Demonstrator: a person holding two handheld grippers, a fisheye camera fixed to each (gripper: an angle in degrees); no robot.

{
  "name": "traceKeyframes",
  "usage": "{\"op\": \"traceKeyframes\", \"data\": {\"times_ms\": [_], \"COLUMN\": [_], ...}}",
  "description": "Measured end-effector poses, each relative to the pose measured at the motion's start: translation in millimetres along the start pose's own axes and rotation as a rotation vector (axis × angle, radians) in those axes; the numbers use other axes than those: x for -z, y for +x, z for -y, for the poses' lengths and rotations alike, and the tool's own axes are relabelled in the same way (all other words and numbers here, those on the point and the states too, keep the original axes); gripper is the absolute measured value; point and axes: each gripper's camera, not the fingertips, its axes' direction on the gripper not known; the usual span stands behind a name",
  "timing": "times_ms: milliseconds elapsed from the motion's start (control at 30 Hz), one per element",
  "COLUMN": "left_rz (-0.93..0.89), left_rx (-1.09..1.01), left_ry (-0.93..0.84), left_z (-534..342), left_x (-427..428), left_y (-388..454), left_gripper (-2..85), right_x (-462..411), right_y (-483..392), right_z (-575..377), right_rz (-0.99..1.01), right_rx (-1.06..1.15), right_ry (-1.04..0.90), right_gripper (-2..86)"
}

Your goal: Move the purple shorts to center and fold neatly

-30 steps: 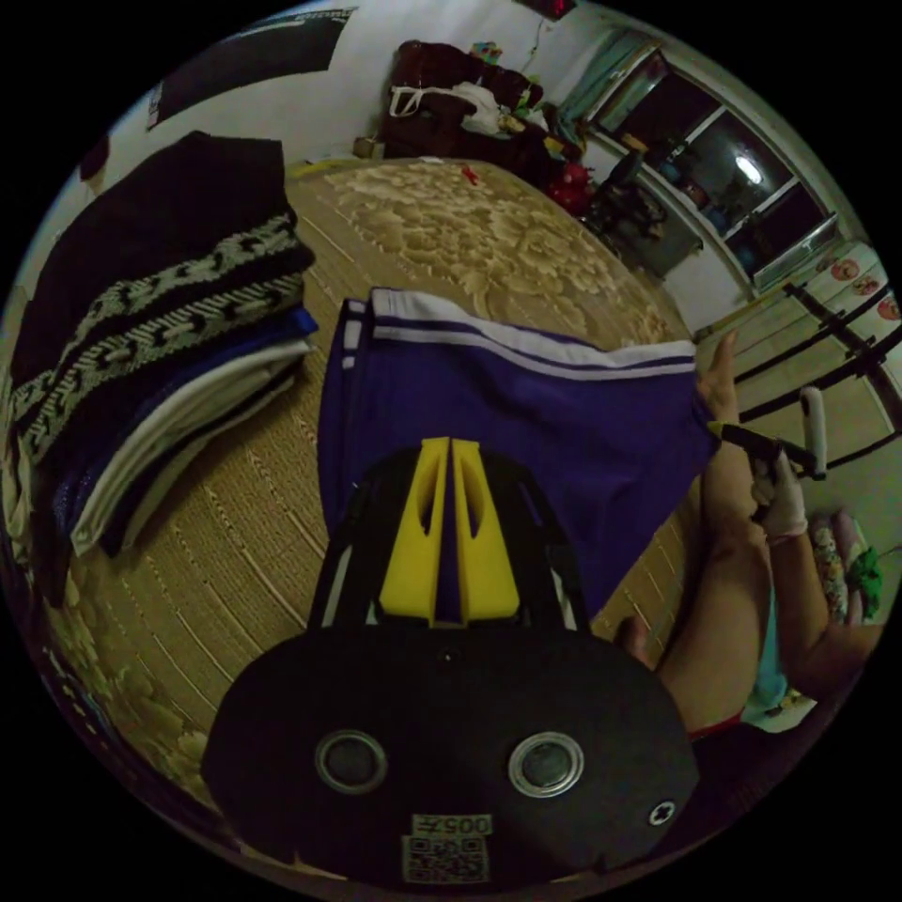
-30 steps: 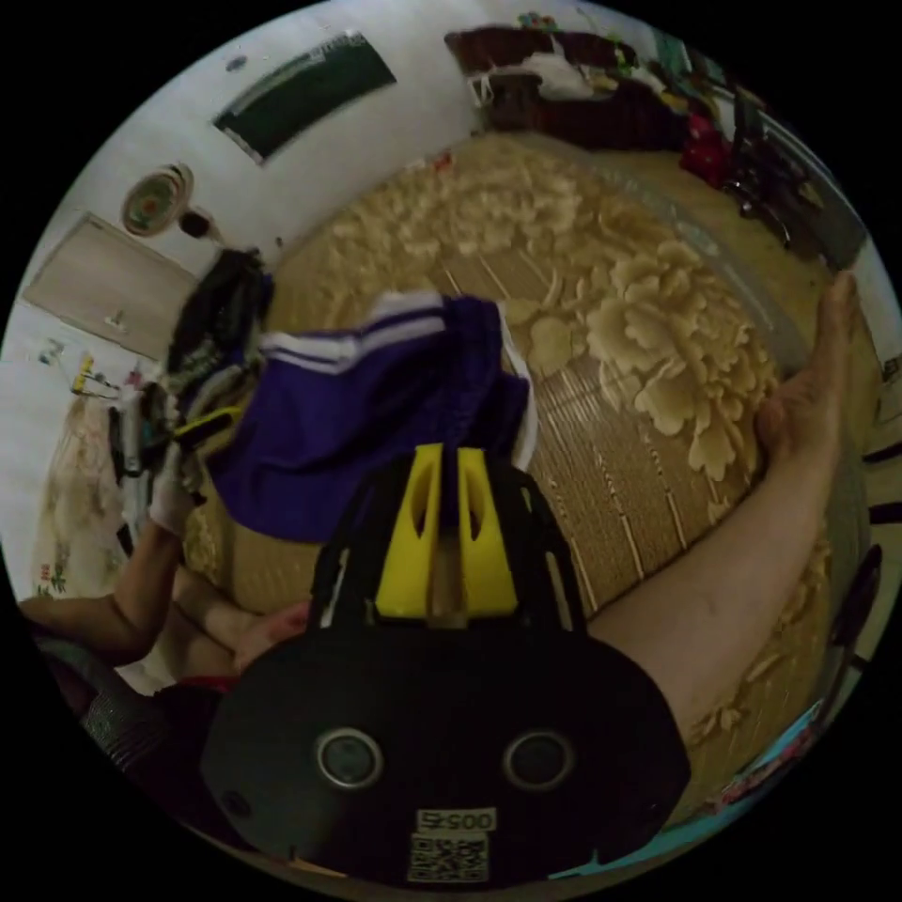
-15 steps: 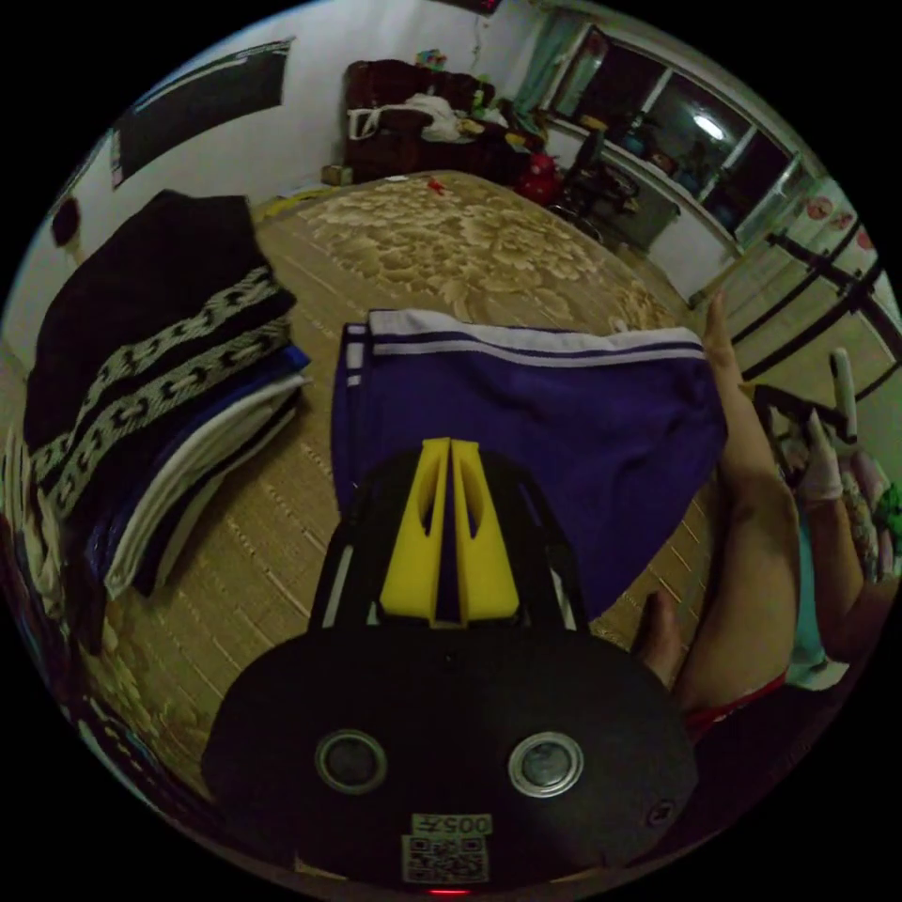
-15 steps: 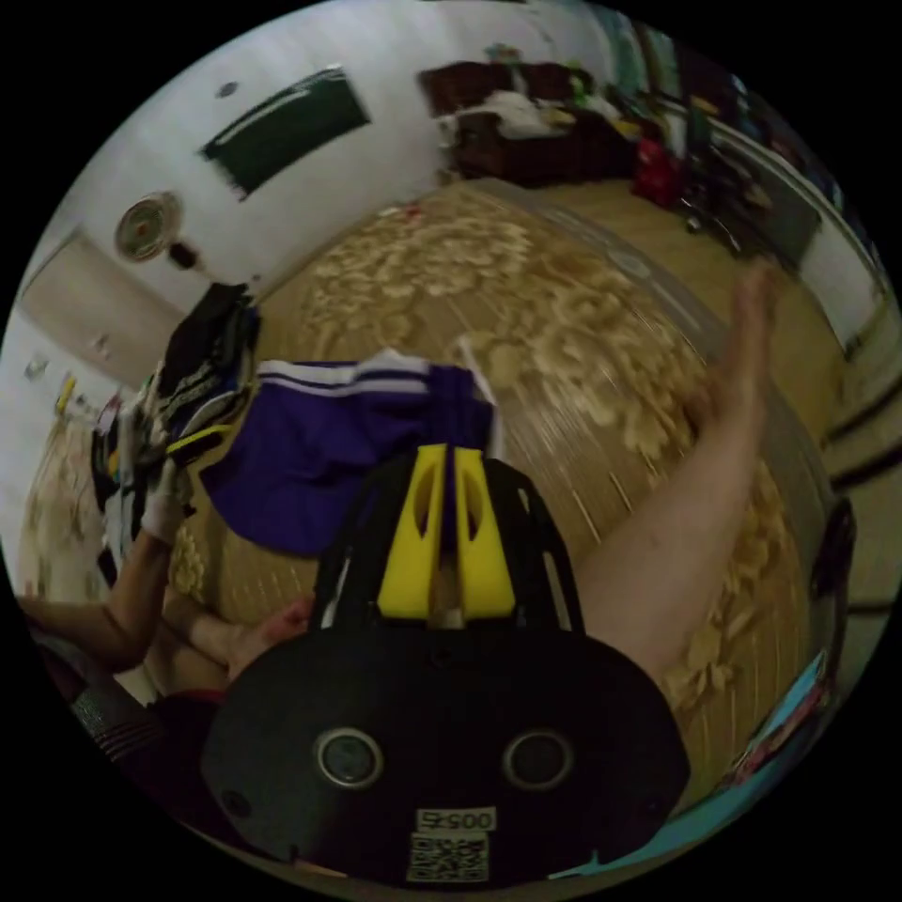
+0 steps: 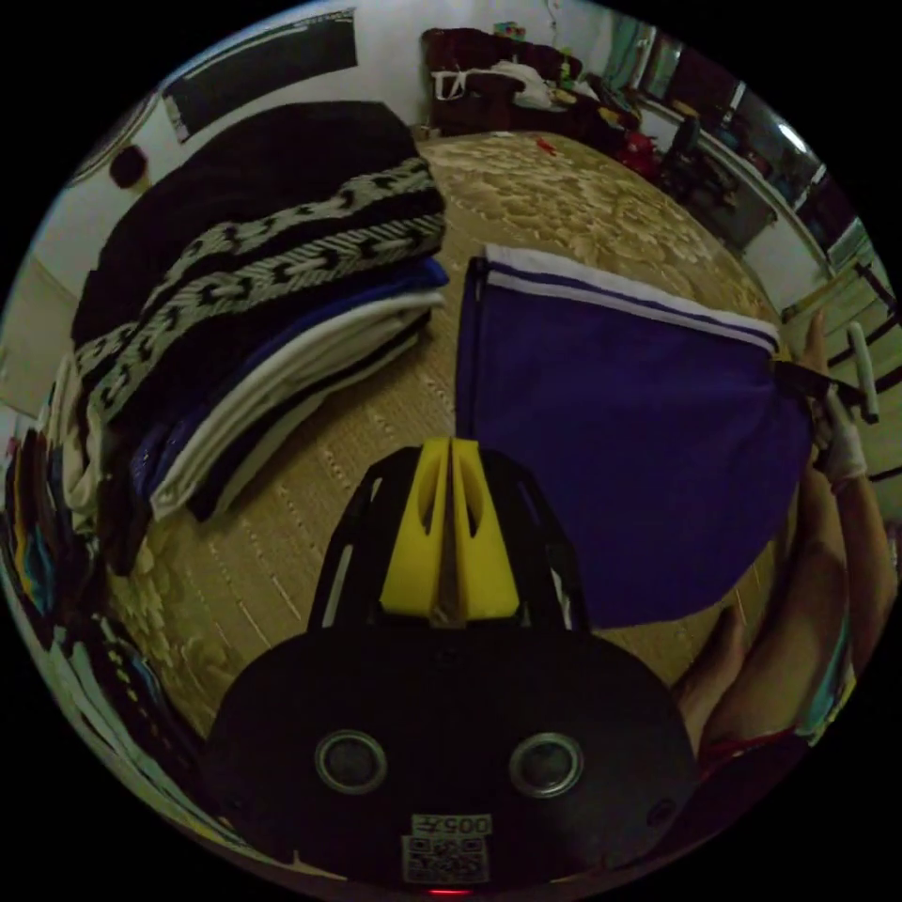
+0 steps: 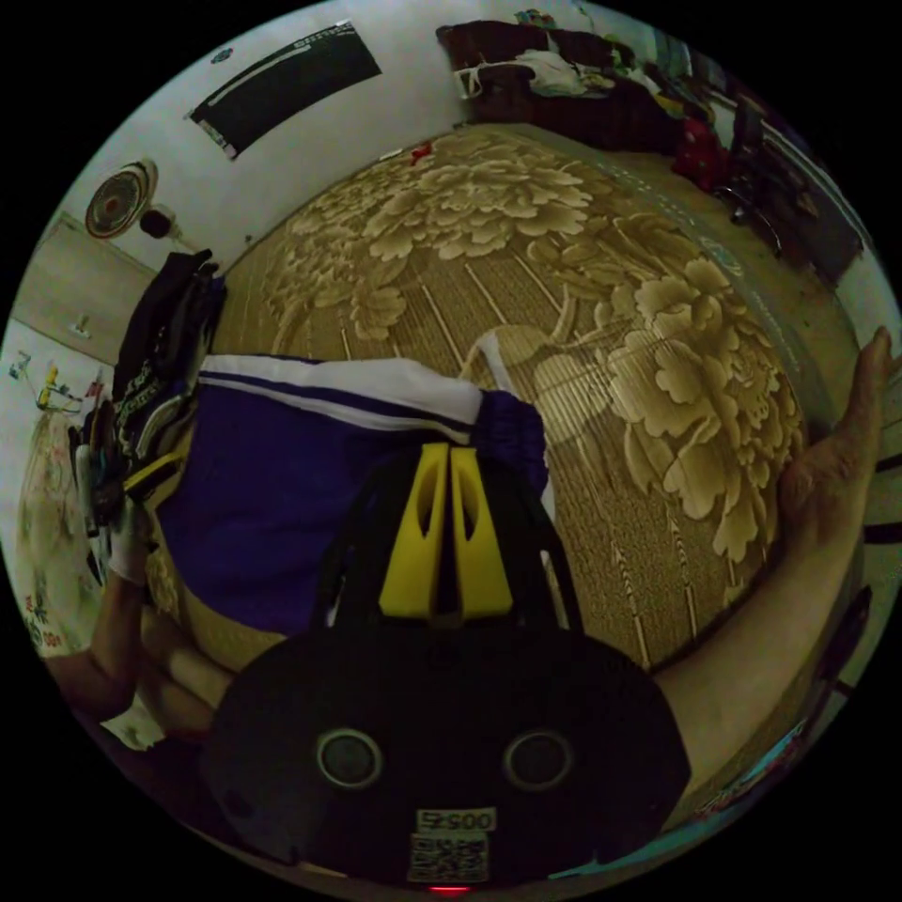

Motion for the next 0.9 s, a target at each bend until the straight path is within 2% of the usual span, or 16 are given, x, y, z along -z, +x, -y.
{"op": "traceKeyframes", "data": {"times_ms": [100,233,400,533,600,667,733,900], "left_rz": [-0.075,-0.115,-0.324,-0.377,-0.549,-0.645,-0.665,-0.683], "left_rx": [0.061,0.093,-0.026,0.008,0.056,0.058,0.057,0.097], "left_ry": [0.096,0.105,0.048,0.014,-0.015,-0.052,-0.107,-0.107], "left_z": [-18.6,-34.2,-40.4,-42.0,-41.4,-40.7,-41.6,-42.6], "left_x": [13.4,16.8,9.9,-9.6,-26.0,-37.2,-47.8,-59.6], "left_y": [-18.8,-42.3,-78.0,-103.1,-118.6,-125.3,-129.3,-149.9], "left_gripper": [0.1,3.2,10.6,12.5,13.5,13.7,13.4,10.9], "right_x": [-18.8,-50.4,-54.5,-89.7,-111.6,-139.3,-162.9,-229.0], "right_y": [-5.0,-12.3,-47.2,-118.0,-152.5,-196.0,-228.4,-312.8], "right_z": [2.5,6.7,5.6,14.4,20.0,27.9,34.5,44.9], "right_rz": [0.026,0.063,0.078,0.206,0.228,0.255,0.272,0.230], "right_rx": [-0.014,-0.063,-0.077,0.041,0.086,0.142,0.181,0.295], "right_ry": [-0.004,-0.021,0.082,0.040,0.014,0.002,-0.026,-0.104], "right_gripper": [-1.0,-1.0,-1.0,-1.0,-1.0,-1.0,-1.0,-1.0]}}
